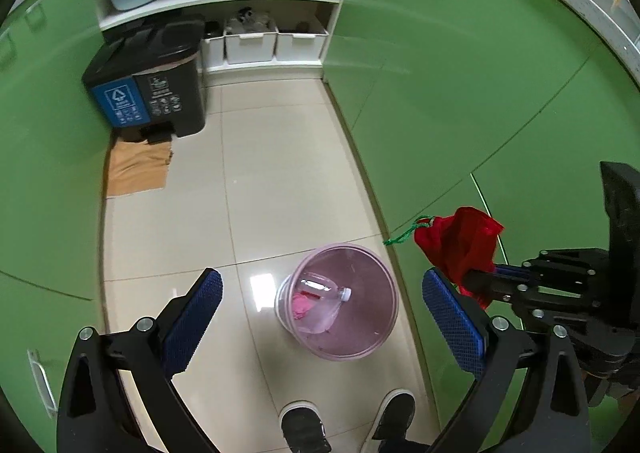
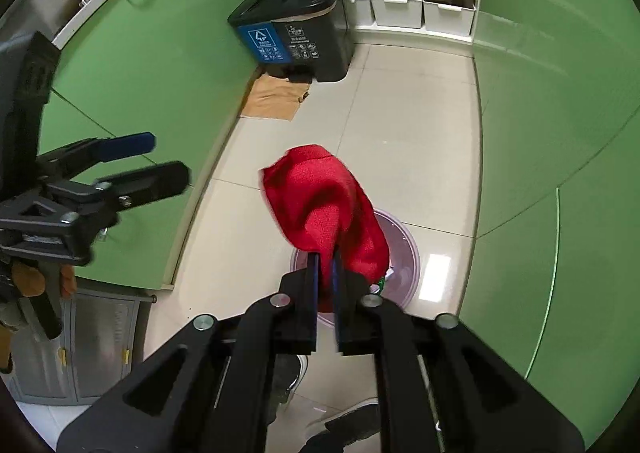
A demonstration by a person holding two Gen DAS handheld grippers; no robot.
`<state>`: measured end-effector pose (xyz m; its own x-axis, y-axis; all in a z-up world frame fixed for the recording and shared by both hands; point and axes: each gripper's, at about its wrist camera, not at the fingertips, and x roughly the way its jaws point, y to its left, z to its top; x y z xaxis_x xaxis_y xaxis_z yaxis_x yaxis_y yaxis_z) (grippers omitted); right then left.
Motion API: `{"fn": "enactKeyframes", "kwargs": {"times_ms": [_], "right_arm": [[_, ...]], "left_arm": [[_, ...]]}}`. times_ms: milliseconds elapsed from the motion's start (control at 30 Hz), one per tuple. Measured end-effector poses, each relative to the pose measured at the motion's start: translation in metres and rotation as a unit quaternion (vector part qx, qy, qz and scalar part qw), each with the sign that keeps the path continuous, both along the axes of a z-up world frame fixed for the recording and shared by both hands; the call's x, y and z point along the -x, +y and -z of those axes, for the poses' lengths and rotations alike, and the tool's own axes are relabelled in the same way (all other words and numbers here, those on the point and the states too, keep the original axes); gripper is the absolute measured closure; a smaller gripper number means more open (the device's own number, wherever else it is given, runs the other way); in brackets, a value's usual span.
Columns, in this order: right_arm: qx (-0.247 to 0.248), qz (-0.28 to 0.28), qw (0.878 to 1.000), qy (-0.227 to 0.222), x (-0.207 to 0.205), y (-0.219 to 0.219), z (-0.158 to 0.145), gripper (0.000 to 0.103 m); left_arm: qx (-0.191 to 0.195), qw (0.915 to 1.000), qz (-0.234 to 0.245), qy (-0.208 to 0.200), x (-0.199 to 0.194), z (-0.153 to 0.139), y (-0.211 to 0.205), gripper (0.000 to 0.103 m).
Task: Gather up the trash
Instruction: 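Drop the bottle and red cloth into the wastebasket, opening both tools, then return both tools to the mat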
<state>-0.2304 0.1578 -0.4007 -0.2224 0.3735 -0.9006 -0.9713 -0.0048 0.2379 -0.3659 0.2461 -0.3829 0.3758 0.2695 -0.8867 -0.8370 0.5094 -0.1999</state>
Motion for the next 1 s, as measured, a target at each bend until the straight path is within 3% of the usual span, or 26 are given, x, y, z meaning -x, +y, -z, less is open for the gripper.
{"fn": "enactKeyframes", "kwargs": {"times_ms": [33,67,100,267,433,633,800,1000], "right_arm": [[0.0,0.001,1.0,-0.002,0.0,0.001,0.001,0.041],[-0.005,0.004,1.0,-0.001,0.0,0.0,0.002,0.022],[-0.009,0.006,1.0,-0.001,0.0,-0.001,0.002,0.013],[0.008,0.022,1.0,-0.016,-0.007,-0.006,0.005,0.009],[0.016,0.044,0.999,-0.021,-0.015,-0.02,-0.024,0.009],[0.0,0.078,0.997,-0.02,-0.026,-0.05,-0.121,0.009],[-0.025,0.125,0.992,-0.022,-0.047,-0.084,-0.233,0.006],[-0.065,0.193,0.978,-0.034,-0.087,-0.143,-0.343,0.004]], "left_arm": [[0.0,1.0,-0.003,0.0,0.002,0.0,0.001,0.007],[0.0,1.0,-0.006,0.001,0.005,0.0,0.001,0.007],[-0.001,1.0,-0.008,0.001,0.006,-0.001,0.001,0.007],[-0.002,0.9999,-0.011,0.003,0.009,-0.005,0.0,0.007],[0.002,1.0,0.001,0.002,0.005,-0.021,-0.007,0.007],[-0.002,0.9996,0.029,0.004,-0.006,-0.096,-0.023,0.007],[-0.009,0.9981,0.061,0.001,-0.025,-0.193,-0.041,0.007],[-0.028,0.9911,0.13,-0.007,-0.066,-0.29,-0.078,0.007]]}}
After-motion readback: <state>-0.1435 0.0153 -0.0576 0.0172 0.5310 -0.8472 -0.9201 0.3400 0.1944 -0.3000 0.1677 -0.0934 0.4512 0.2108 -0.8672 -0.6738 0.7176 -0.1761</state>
